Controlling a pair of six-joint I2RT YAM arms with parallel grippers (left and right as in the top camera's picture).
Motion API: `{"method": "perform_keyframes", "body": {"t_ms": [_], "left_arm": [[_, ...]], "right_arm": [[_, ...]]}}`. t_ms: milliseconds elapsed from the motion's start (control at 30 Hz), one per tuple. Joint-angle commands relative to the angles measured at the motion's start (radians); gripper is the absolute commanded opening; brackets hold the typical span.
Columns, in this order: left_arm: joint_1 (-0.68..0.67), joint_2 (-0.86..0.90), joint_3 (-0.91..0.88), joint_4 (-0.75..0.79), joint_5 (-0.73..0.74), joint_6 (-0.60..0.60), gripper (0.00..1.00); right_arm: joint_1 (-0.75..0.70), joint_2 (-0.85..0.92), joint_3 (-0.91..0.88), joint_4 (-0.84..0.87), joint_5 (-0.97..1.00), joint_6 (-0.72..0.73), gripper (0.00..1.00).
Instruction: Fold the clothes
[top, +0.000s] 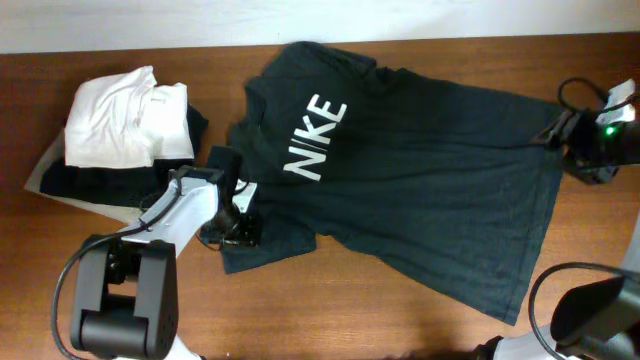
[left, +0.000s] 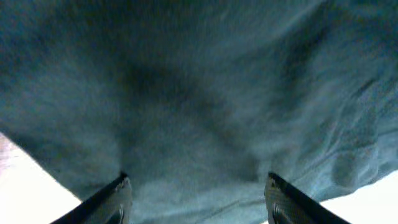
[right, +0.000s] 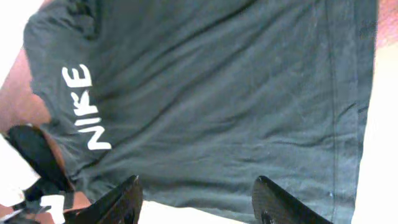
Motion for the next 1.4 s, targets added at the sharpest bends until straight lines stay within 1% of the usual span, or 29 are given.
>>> {"method": "perform_keyframes", "body": {"t_ms": [0, 33, 67, 100, 133, 167, 267, 400, 467, 533, 600, 633, 667, 700, 733, 800, 867, 933, 967, 1000, 1033, 1100, 1133, 1200, 1300, 1367], "left_arm": [[0.000, 0.031, -0.041, 0.032, 0.007, -0.017, 0.59], [0.000, 0.037, -0.041, 0.035, 0.005, -0.016, 0.44], [0.000, 0.042, -0.041, 0.031, -0.008, -0.016, 0.26], [0.000, 0.043, -0.041, 0.010, -0.026, -0.017, 0.01], [0.000, 0.042, -0.040, -0.014, -0.048, -0.016, 0.00], [0.005, 0.042, -0.030, -0.066, -0.102, -0.016, 0.00], [0.039, 0.040, 0.009, -0.188, -0.198, -0.017, 0.00], [0.125, 0.027, 0.095, -0.352, -0.192, -0.043, 0.00], [0.163, 0.003, 0.129, -0.415, -0.175, -0.047, 0.00], [0.180, -0.033, 0.140, -0.438, -0.161, -0.047, 0.00], [0.182, -0.063, 0.140, -0.453, -0.161, -0.047, 0.00], [0.181, -0.078, 0.140, -0.462, -0.161, -0.047, 0.02], [0.181, -0.096, 0.140, -0.470, -0.161, -0.047, 0.10], [0.181, -0.109, 0.140, -0.472, -0.159, -0.047, 0.23], [0.181, -0.128, 0.142, -0.470, -0.146, -0.046, 0.44], [0.181, -0.151, 0.153, -0.468, -0.112, -0.041, 0.51], [0.181, -0.176, 0.185, -0.469, -0.070, -0.026, 0.51], [0.181, -0.194, 0.228, -0.461, -0.001, 0.015, 0.51], [0.179, -0.198, 0.245, -0.441, 0.038, 0.034, 0.50], [0.167, -0.200, 0.272, -0.377, 0.112, 0.062, 0.50], [0.149, -0.200, 0.284, -0.296, 0.158, 0.065, 0.45], [0.103, -0.193, 0.283, -0.109, 0.180, 0.080, 0.30], [0.087, -0.184, 0.283, -0.041, 0.180, 0.080, 0.27], [0.056, -0.157, 0.283, 0.073, 0.180, 0.080, 0.27], [0.016, -0.045, 0.283, 0.292, 0.180, 0.085, 0.27], [0.010, 0.040, 0.284, 0.386, 0.180, 0.133, 0.26]], "right_arm": [[0.005, -0.006, -0.096, 0.036, 0.050, -0.008, 0.61], [0.005, -0.006, -0.116, 0.045, 0.056, -0.006, 0.61], [0.004, -0.006, -0.138, 0.054, 0.066, -0.005, 0.62], [0.004, -0.006, -0.167, 0.066, 0.097, 0.009, 0.64], [0.004, -0.006, -0.193, 0.078, 0.142, 0.035, 0.65], [0.004, -0.006, -0.219, 0.100, 0.183, 0.055, 0.68], [0.004, -0.006, -0.277, 0.153, 0.204, 0.069, 0.69], [0.004, -0.006, -0.364, 0.224, 0.213, 0.070, 0.70], [0.004, -0.006, -0.399, 0.238, 0.265, 0.093, 0.70], [0.004, -0.005, -0.436, 0.260, 0.330, 0.129, 0.74], [0.003, -0.005, -0.480, 0.311, 0.342, 0.143, 0.74], [0.004, -0.005, -0.504, 0.344, 0.342, 0.151, 0.74], [0.004, -0.005, -0.534, 0.392, 0.342, 0.153, 0.74], [0.004, -0.005, -0.559, 0.437, 0.342, 0.154, 0.72], [0.004, -0.005, -0.583, 0.482, 0.342, 0.157, 0.72], [0.003, -0.005, -0.613, 0.546, 0.351, 0.178, 0.72], [0.003, 0.006, -0.629, 0.594, 0.364, 0.201, 0.65], [0.003, 0.024, -0.629, 0.595, 0.351, 0.200, 0.64], [0.003, 0.028, -0.629, 0.592, 0.332, 0.196, 0.64], [0.003, 0.027, -0.629, 0.592, 0.303, 0.196, 0.65], [0.003, 0.026, -0.624, 0.594, 0.256, 0.195, 0.65], [0.003, 0.022, -0.599, 0.581, 0.195, 0.158, 0.65], [0.003, 0.018, -0.584, 0.566, 0.171, 0.145, 0.65], [0.003, 0.000, -0.542, 0.519, 0.128, 0.112, 0.65], [0.003, -0.071, -0.442, 0.388, 0.091, 0.079, 0.65], [0.005, -0.121, -0.406, 0.335, 0.059, 0.079, 0.66]]}}
